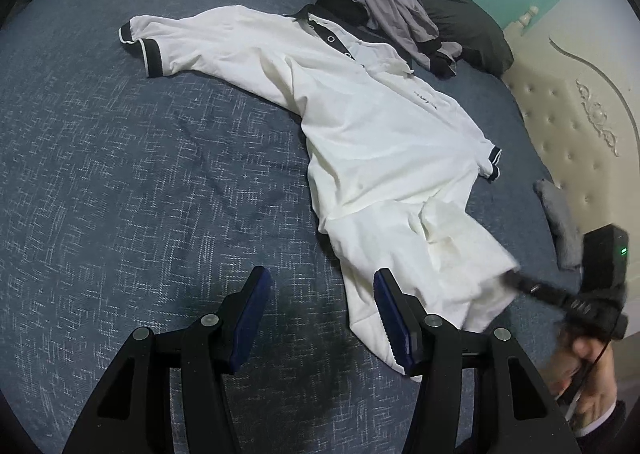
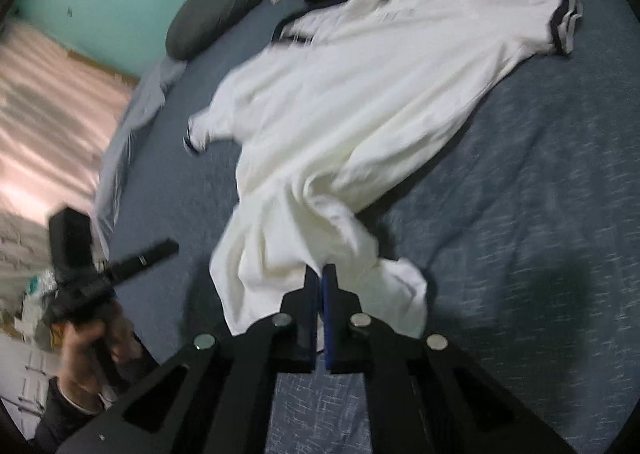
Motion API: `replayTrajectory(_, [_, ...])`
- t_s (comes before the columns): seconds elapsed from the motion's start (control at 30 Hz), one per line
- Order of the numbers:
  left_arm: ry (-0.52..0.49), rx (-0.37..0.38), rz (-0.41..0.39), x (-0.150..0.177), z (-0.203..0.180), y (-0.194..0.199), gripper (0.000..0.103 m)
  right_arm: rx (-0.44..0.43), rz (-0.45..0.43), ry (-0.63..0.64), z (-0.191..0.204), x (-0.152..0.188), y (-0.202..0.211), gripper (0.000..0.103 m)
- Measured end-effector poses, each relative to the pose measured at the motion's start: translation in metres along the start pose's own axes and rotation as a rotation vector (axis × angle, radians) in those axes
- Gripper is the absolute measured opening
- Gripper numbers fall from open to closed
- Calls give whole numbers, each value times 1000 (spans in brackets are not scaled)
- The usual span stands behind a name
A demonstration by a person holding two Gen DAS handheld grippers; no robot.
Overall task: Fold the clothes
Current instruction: 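Release the sleeve cuff with the right tool and move it toward the shirt hem, then grasp the hem with the right tool while the left tool grasps the hem and pulls it taut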
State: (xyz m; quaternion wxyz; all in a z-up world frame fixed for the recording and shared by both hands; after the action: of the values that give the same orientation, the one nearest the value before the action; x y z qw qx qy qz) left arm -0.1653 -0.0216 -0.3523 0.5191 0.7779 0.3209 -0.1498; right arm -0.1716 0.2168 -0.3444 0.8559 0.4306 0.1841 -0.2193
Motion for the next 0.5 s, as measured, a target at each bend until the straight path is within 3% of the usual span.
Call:
replayTrajectory(0.23, [-18,9,56,14,-3,-26,58,77,-99,-34,-38,-41,55,1])
replayTrajectory(0.5, [-25,19,99,25,-11,-51,58,153,-107,-48,-80,-57,79,1])
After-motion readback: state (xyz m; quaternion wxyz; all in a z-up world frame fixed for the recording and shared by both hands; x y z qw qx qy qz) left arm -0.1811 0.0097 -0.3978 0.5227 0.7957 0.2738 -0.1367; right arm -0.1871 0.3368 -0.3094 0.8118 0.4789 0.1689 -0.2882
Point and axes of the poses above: each gripper's, at about its wrist camera, not at the fingertips, and y roughly against the way its jaws point, z to its left, x to its underside, the point moved 8 cm from there along -y, roughly the way its jaws point, and after that the axes turned 13 degrees about -z, right-handed, at the moved point
